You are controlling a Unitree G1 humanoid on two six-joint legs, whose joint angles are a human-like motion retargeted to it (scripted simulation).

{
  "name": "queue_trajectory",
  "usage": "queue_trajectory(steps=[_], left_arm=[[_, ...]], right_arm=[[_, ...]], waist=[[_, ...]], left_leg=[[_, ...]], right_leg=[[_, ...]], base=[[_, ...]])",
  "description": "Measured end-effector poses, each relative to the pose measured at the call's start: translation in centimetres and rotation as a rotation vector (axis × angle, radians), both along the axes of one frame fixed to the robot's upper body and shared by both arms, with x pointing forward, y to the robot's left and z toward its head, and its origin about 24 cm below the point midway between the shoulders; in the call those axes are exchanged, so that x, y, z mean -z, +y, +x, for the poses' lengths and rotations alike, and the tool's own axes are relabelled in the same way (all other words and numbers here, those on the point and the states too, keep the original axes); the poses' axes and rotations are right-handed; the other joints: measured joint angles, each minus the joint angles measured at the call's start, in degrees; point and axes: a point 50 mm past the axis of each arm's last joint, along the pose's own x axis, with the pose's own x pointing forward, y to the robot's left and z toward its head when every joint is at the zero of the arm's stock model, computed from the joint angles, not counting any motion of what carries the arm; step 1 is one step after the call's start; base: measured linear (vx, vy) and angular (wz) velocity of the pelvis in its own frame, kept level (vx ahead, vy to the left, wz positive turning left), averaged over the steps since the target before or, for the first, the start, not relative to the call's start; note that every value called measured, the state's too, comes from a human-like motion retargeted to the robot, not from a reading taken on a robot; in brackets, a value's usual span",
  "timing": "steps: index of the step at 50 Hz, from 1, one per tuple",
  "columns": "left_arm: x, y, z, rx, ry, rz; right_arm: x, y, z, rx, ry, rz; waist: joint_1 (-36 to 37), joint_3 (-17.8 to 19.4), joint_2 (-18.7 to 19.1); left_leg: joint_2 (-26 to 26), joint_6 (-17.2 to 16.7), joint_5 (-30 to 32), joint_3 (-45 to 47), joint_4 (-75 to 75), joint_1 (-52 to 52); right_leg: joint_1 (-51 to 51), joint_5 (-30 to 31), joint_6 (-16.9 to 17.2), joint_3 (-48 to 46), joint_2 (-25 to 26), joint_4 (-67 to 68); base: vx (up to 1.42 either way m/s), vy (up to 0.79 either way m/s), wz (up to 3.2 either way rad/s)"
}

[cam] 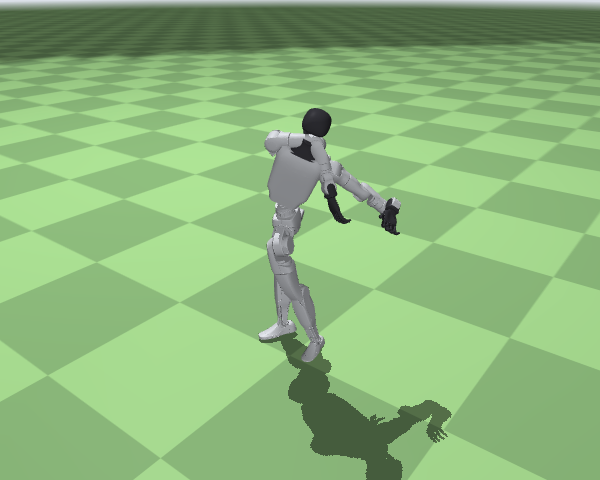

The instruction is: In place motions

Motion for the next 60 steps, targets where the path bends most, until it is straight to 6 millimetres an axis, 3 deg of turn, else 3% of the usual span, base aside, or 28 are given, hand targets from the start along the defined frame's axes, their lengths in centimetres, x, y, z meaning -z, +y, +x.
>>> queue_trajectory(steps=[7,15,19,26,32,37,42,48,52,55,60], left_arm=[[0.1,0.0,0.3,-0.055,0.000,-0.012],[0.9,0.5,1.0,-0.135,-0.012,0.031],[1.5,1.0,1.7,-0.179,-0.047,0.059],[2.1,1.8,2.0,-0.226,-0.068,0.101],[1.8,1.3,2.0,-0.246,-0.041,0.079],[0.3,-0.4,1.9,-0.252,0.033,-0.001],[-1.6,-2.3,1.9,-0.270,0.129,-0.086],[-1.8,-2.5,1.9,-0.281,0.169,-0.058],[-1.2,-2.0,1.8,-0.274,0.169,-0.002],[-0.9,-1.6,1.7,-0.262,0.177,0.040],[0.0,-0.5,1.3,-0.172,0.156,0.112]], right_arm=[[1.1,0.3,1.3,-0.044,0.014,0.034],[2.5,1.3,9.8,-0.369,-0.086,0.111],[1.3,1.5,11.8,-0.426,-0.159,0.090],[-1.8,0.8,10.4,-0.311,-0.256,-0.007],[-2.4,0.7,9.5,-0.244,-0.306,-0.027],[-0.3,1.3,10.5,-0.280,-0.309,0.047],[4.1,2.9,12.1,-0.369,-0.269,0.195],[8.3,4.6,12.1,-0.432,-0.194,0.331],[9.1,4.5,11.2,-0.455,-0.103,0.343],[8.5,4.1,11.2,-0.507,-0.001,0.313],[7.3,3.5,11.6,-0.549,0.098,0.257]], waist=[[1.21,3.29,0.14],[2.24,4.76,-0.01],[4.26,6.11,0.15],[16.13,4.75,-0.18],[28.64,2.04,-0.93],[33.79,1.15,-1.18],[33.78,1.67,-1.35],[34.10,0.40,-1.54],[35.99,-1.21,-1.62],[40.63,-1.61,-1.43],[43.08,-3.61,-1.36]], left_leg=[[0.42,1.98,-0.37,-7.99,-0.40,-0.29],[-0.44,6.30,-0.95,-23.97,0.43,0.29],[-1.74,8.85,-0.88,-33.93,1.33,-0.49],[-7.07,12.99,0.00,-49.02,3.25,-3.26],[-12.73,15.33,1.55,-58.04,4.03,-5.74],[-15.40,16.25,3.28,-61.72,3.01,-6.82],[-15.59,16.49,4.71,-62.74,1.93,-7.44],[-15.02,16.54,5.54,-62.94,1.44,-8.64],[-15.73,18.01,5.84,-61.27,1.12,-9.43],[-16.71,19.58,5.58,-55.27,0.09,-8.64],[-15.57,18.57,5.69,-51.90,-0.88,-8.11]], right_leg=[[3.90,-1.99,-1.39,-7.06,-3.81,-2.23],[13.07,-7.34,-4.54,-16.64,-9.42,-3.00],[17.33,-10.47,-4.69,-25.23,-13.11,-2.94],[22.07,-13.42,-4.43,-37.48,-19.67,-2.90],[23.47,-14.37,-4.08,-44.02,-24.85,-3.02],[23.20,-14.88,-3.74,-47.35,-27.20,-2.50],[22.45,-15.14,-3.73,-48.38,-27.44,-1.87],[21.43,-14.91,-3.94,-48.96,-26.86,-2.02],[20.89,-14.60,-4.38,-47.61,-25.98,-2.14],[20.48,-13.96,-5.05,-41.80,-24.74,-1.84],[19.54,-13.40,-5.31,-38.74,-23.95,-1.90]], base=[[0.16,0.04,1.31],[0.22,0.08,2.17],[0.32,0.12,2.04],[0.23,0.24,1.74],[0.08,0.23,1.24],[-0.04,0.12,0.65],[-0.05,0.01,0.18],[0.00,-0.04,0.02],[-0.02,-0.08,-0.39],[-0.05,-0.06,-1.62],[-0.01,-0.03,-0.55]])
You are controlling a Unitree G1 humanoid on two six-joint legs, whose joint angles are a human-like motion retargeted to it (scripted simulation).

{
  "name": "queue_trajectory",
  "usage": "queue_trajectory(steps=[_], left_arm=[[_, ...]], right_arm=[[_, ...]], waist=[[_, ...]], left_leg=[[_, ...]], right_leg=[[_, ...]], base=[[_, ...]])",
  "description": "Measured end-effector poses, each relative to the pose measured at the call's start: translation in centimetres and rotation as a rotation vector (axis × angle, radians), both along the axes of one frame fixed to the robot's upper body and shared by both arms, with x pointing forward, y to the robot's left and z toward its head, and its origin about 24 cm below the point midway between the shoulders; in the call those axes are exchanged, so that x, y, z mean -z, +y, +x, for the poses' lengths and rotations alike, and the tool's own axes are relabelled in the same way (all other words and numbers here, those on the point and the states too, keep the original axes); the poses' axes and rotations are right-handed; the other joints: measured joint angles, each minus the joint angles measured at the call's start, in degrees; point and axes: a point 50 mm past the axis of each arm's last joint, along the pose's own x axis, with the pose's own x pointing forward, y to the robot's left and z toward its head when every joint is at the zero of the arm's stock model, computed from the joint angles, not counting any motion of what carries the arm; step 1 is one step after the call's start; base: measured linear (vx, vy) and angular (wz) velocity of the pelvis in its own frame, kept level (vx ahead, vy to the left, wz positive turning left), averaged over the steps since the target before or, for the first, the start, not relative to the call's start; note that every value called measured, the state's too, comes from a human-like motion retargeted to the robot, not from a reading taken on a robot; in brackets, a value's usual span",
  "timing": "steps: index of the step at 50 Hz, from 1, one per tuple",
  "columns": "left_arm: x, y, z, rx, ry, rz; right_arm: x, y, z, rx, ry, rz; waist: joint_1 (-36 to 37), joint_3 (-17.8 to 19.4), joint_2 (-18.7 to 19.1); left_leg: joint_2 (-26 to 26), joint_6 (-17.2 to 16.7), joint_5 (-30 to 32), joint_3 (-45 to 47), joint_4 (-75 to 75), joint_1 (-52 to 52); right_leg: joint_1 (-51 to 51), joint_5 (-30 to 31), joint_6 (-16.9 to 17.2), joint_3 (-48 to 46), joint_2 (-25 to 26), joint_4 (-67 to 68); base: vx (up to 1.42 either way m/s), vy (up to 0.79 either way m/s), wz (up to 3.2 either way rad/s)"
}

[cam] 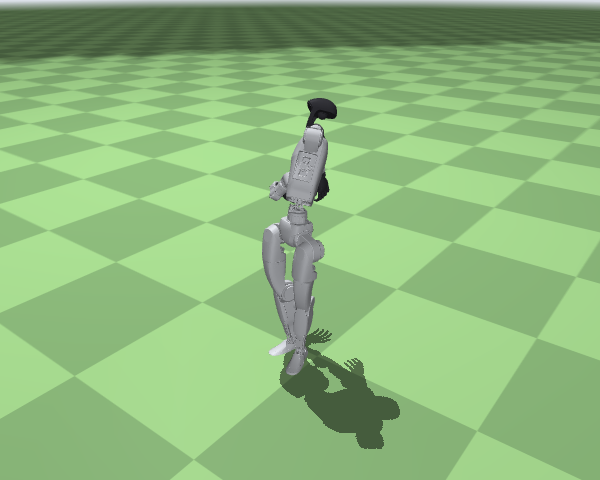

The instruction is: In place motions

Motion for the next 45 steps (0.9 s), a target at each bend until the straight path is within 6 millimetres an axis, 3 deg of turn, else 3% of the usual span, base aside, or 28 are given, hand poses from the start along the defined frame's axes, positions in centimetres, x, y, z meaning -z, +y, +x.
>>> queue_trajectory(steps=[3,8,12,15,25,33,40,45], left_arm=[[0.4,0.5,-0.1,0.037,-0.015,0.023],[1.0,1.1,0.1,0.005,-0.041,0.059],[1.0,0.9,0.4,-0.052,-0.067,0.033],[0.7,0.5,0.5,-0.085,-0.089,-0.009],[0.3,0.1,0.5,-0.065,-0.118,-0.077],[-0.4,-0.6,0.5,-0.063,-0.120,-0.127],[-0.4,-0.7,0.5,-0.060,-0.114,-0.121],[-0.4,-0.6,0.5,-0.065,-0.112,-0.118]], right_arm=[[-2.5,-1.3,-1.0,0.051,0.013,-0.102],[-7.5,-3.1,-4.8,0.281,-0.026,-0.285],[-9.9,-3.6,-6.1,0.358,-0.088,-0.346],[-10.6,-3.7,-6.3,0.370,-0.111,-0.362],[-7.9,-2.9,-3.3,0.255,-0.094,-0.268],[-5.6,-2.2,-3.4,0.237,-0.015,-0.226],[-2.0,-0.8,-1.1,0.087,0.018,-0.098],[-1.9,-0.9,-0.9,0.065,0.020,-0.089]], waist=[[-4.17,-2.44,0.02],[-5.04,-2.74,0.36],[-5.76,-3.08,0.37],[-7.69,-3.69,0.34],[-11.90,-2.97,0.28],[-13.32,-2.27,0.14],[-12.58,-2.76,-0.01],[-12.77,-2.69,-0.01]], left_leg=[[1.47,-2.28,-0.16,-3.46,0.75,0.25],[2.73,-2.68,-0.84,-1.74,1.43,0.68],[2.74,-2.82,-1.41,-1.44,1.72,1.62],[2.53,-2.64,-1.39,-3.20,1.79,1.72],[2.58,-2.75,-1.66,-3.76,1.76,3.00],[3.18,-3.08,-1.41,-4.26,1.62,3.49],[3.18,-3.09,-1.50,-4.54,2.00,3.49],[3.09,-2.92,-1.59,-4.31,1.91,3.48]], right_leg=[[0.57,-0.89,0.44,-3.54,-1.09,-0.24],[2.17,-2.25,2.10,-1.87,-1.67,0.06],[1.67,-1.60,1.28,-1.79,-1.04,0.39],[1.58,-1.33,0.99,-3.69,-0.96,0.36],[2.35,-1.43,0.85,-4.34,-0.84,0.55],[2.63,-1.29,0.84,-4.71,-0.68,0.50],[2.97,-1.30,0.64,-4.93,-0.65,0.31],[2.89,-1.21,0.57,-4.72,-0.45,0.18]], base=[[-0.01,-0.02,0.81],[0.01,-0.02,-0.27],[0.00,0.00,-0.04],[0.00,0.00,0.47],[0.00,0.00,0.02],[0.00,0.00,0.00],[0.00,0.00,0.00],[0.00,0.00,0.00]])
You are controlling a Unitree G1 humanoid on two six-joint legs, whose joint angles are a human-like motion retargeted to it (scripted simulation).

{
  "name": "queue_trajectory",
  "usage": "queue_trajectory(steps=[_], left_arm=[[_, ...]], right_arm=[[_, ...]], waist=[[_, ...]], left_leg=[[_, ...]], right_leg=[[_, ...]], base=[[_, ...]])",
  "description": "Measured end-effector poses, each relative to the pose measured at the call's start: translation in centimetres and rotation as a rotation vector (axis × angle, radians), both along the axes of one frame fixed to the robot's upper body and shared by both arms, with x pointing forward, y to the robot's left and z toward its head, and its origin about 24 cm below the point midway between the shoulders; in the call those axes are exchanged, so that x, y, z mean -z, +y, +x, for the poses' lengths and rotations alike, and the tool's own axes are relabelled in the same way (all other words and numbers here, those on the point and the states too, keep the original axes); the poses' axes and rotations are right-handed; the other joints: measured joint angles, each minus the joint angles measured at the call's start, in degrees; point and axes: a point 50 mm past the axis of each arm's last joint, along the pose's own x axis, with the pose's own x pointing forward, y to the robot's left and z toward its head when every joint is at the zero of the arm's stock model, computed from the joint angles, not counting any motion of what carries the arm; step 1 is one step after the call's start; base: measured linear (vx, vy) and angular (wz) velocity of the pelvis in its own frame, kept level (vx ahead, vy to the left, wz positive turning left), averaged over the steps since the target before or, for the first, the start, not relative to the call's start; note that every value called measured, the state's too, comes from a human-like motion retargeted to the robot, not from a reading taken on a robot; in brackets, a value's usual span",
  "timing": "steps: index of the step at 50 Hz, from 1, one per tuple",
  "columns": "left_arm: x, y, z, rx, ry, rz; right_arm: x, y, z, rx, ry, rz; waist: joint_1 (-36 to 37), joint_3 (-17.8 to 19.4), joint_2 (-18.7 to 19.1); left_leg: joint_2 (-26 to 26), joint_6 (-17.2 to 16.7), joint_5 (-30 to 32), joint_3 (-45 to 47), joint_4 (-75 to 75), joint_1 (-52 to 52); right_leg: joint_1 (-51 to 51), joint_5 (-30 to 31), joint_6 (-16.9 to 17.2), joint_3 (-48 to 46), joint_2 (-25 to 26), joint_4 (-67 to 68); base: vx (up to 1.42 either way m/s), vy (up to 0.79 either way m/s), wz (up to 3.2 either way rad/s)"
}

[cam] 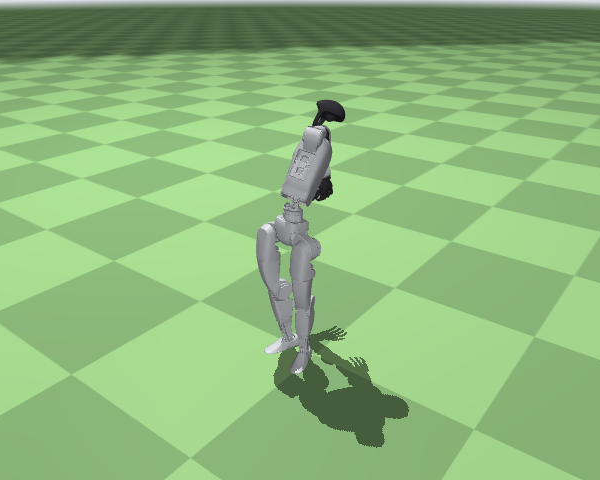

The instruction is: In place motions

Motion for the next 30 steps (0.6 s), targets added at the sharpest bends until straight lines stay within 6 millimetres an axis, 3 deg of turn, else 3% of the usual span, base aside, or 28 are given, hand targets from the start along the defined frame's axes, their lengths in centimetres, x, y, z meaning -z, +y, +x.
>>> queue_trajectory(steps=[8,14,22,30], left_arm=[[0.2,0.2,0.0,-0.003,0.003,0.011],[0.1,0.2,0.0,-0.001,0.003,0.009],[0.0,0.0,0.0,-0.004,0.008,0.002],[0.0,0.0,0.0,-0.004,0.008,-0.001]], right_arm=[[-3.2,-1.3,-1.9,0.123,-0.034,-0.113],[-4.5,-1.5,-2.5,0.173,-0.049,-0.161],[-4.7,-1.5,-2.2,0.165,-0.046,-0.171],[-3.7,-1.1,-1.5,0.128,-0.034,-0.137]], waist=[[0.26,-0.22,0.11],[0.70,-0.46,0.15],[-0.03,-0.34,0.14],[-0.70,-0.02,0.12]], left_leg=[[-0.05,0.11,-0.13,0.08,0.00,-0.27],[-0.11,0.16,-0.20,-0.02,0.09,-0.44],[-0.29,0.33,-0.29,-0.28,0.06,-0.17],[-0.29,0.40,-0.35,-0.04,-0.06,0.23]], right_leg=[[-0.17,0.02,0.07,0.03,0.03,-0.18],[-0.28,-0.02,0.09,-0.07,-0.04,-0.15],[-0.12,-0.08,0.04,-0.38,0.01,-0.04],[0.16,-0.02,0.12,-0.19,0.05,-0.09]], base=[[0.00,0.00,0.00],[0.00,0.00,0.00],[0.00,0.00,0.00],[0.00,0.00,0.00]])
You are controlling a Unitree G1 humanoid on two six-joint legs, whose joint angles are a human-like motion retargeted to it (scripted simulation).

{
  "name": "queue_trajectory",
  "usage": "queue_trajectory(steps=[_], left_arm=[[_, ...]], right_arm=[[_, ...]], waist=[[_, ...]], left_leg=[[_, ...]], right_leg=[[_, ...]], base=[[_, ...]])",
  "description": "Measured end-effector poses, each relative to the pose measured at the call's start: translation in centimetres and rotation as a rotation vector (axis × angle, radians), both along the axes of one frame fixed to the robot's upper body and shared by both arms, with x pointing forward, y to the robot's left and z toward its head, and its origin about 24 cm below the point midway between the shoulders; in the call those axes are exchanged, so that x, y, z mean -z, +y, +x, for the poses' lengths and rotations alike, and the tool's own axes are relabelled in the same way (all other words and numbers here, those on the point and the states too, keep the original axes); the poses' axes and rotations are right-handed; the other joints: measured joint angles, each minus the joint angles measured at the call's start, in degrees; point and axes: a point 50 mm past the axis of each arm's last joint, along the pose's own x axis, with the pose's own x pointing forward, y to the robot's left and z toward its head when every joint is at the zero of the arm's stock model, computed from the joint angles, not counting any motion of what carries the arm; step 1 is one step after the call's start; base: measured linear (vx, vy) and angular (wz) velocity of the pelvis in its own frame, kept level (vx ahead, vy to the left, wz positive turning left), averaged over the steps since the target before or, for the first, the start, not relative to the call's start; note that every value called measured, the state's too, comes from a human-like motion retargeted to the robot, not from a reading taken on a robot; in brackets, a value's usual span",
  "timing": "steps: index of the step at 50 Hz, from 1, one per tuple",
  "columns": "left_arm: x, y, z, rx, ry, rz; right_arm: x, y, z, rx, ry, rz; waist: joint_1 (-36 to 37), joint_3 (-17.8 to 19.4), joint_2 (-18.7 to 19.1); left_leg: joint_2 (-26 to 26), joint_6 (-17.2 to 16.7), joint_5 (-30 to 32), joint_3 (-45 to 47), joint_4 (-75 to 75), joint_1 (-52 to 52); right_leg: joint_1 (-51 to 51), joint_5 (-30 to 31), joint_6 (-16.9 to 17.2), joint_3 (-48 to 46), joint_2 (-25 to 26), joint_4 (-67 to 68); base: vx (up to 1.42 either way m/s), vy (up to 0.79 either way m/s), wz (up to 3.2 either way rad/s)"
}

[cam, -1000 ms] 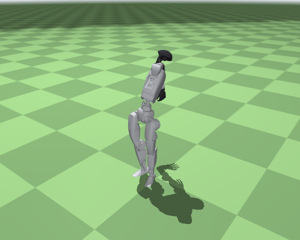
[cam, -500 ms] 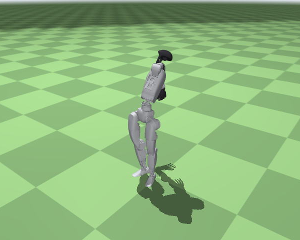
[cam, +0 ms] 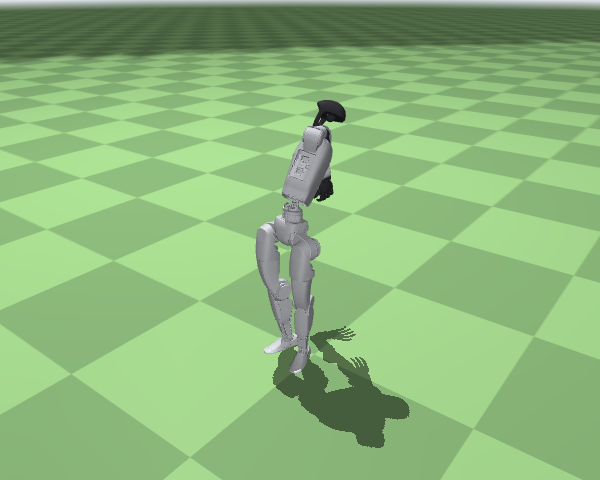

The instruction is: In place motions

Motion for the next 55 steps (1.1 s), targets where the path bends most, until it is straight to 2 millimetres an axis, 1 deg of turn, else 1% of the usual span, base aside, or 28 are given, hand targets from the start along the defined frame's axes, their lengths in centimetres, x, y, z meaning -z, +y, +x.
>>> queue_trajectory(steps=[7,25,37,42,47,49,51,53,55], left_arm=[[0.0,0.0,0.0,-0.001,-0.003,0.000],[0.0,0.0,0.1,-0.015,0.004,0.006],[0.0,0.0,0.1,-0.017,0.006,0.004],[-0.2,-0.2,0.1,-0.018,0.015,-0.004],[-0.7,-0.6,-0.1,0.005,0.032,-0.031],[-0.7,-0.6,-0.1,0.016,0.035,-0.029],[-0.4,-0.4,-0.1,0.016,0.036,-0.008],[0.1,0.1,-0.1,-0.002,0.035,0.030],[0.8,0.8,0.1,-0.031,0.028,0.081]], right_arm=[[0.7,0.2,0.5,-0.032,0.006,0.027],[0.2,0.0,0.2,-0.019,-0.003,0.013],[0.6,0.1,0.4,-0.031,0.001,0.027],[0.8,0.1,0.4,-0.037,-0.004,0.037],[1.0,-0.1,0.1,-0.040,-0.007,0.049],[0.8,-0.4,-0.3,-0.034,-0.013,0.045],[0.1,-0.8,-0.8,-0.017,-0.024,0.026],[-1.1,-1.3,-1.6,0.013,-0.038,-0.011],[-2.9,-1.9,-2.7,0.050,-0.048,-0.068]], waist=[[-0.22,0.24,-0.03],[0.03,0.11,-0.02],[-0.35,0.08,-0.04],[-1.31,0.11,-0.07],[-3.98,-0.14,-0.10],[-4.77,-0.37,-0.14],[-5.03,-0.70,-0.19],[-4.30,-1.04,-0.21],[-3.22,-1.84,-0.31]], left_leg=[[-0.07,0.09,0.04,0.03,-0.08,0.01],[-0.39,0.34,0.07,-0.47,-0.09,-0.40],[-0.43,0.39,0.01,-0.51,-0.14,-0.31],[-0.29,0.35,0.09,-0.41,-0.16,-0.29],[-0.03,0.28,0.12,-0.13,-0.14,0.03],[0.04,0.25,0.11,-0.08,-0.11,0.30],[0.12,0.21,0.10,-0.12,-0.08,0.59],[0.33,0.11,0.08,0.25,-0.07,0.90],[0.35,0.07,0.04,0.10,-0.04,1.24]], right_leg=[[-0.03,0.10,0.04,0.08,-0.03,-0.04],[-0.21,0.04,0.21,-0.38,-0.33,-0.08],[-0.22,0.06,0.16,-0.42,-0.25,-0.08],[-0.24,0.12,0.14,-0.30,-0.17,-0.07],[0.04,0.10,0.10,-0.01,0.05,0.01],[0.22,0.11,-0.05,0.01,0.21,0.05],[0.46,0.13,-0.10,-0.07,0.27,0.08],[0.88,-0.01,0.19,0.30,0.14,0.13],[0.87,0.23,0.04,0.08,0.20,0.19]], base=[[0.00,0.00,0.00],[0.00,0.00,0.00],[0.00,0.00,0.00],[0.00,0.00,0.00],[0.00,0.00,0.00],[0.00,0.00,0.00],[0.00,0.00,0.00],[0.00,0.00,0.00],[0.00,0.00,0.00]])
